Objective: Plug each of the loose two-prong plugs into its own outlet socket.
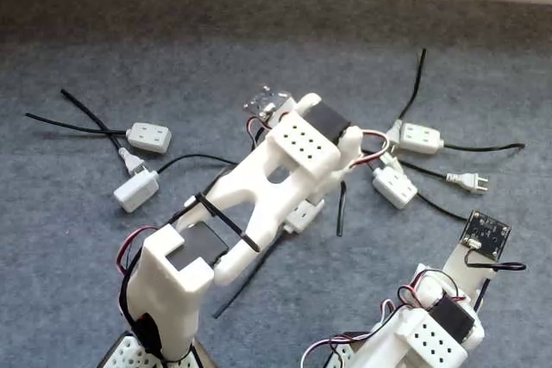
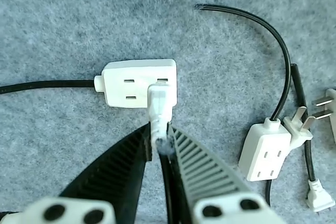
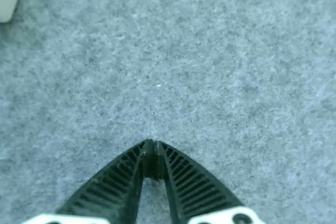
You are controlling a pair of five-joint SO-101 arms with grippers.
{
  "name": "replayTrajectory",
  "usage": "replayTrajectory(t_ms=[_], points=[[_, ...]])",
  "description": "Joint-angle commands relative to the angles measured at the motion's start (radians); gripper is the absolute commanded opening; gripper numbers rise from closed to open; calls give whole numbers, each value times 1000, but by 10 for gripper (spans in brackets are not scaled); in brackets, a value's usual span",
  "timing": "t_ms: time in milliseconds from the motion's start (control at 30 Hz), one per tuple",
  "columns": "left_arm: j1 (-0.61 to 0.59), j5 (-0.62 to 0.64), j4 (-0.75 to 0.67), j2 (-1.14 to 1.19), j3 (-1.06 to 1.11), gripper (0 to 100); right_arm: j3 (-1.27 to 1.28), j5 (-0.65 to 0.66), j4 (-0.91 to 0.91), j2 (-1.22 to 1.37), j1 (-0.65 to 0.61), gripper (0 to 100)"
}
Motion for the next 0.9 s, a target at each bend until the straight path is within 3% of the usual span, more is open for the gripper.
replayTrajectory(t_ms=[0, 867], points=[[-7, -5, -14, -53, -33, 10, 35, 12, -27, 12, 1, 7], [-59, -31, -15, 88, 59, 10, 35, 12, -27, 12, 2, 7]])
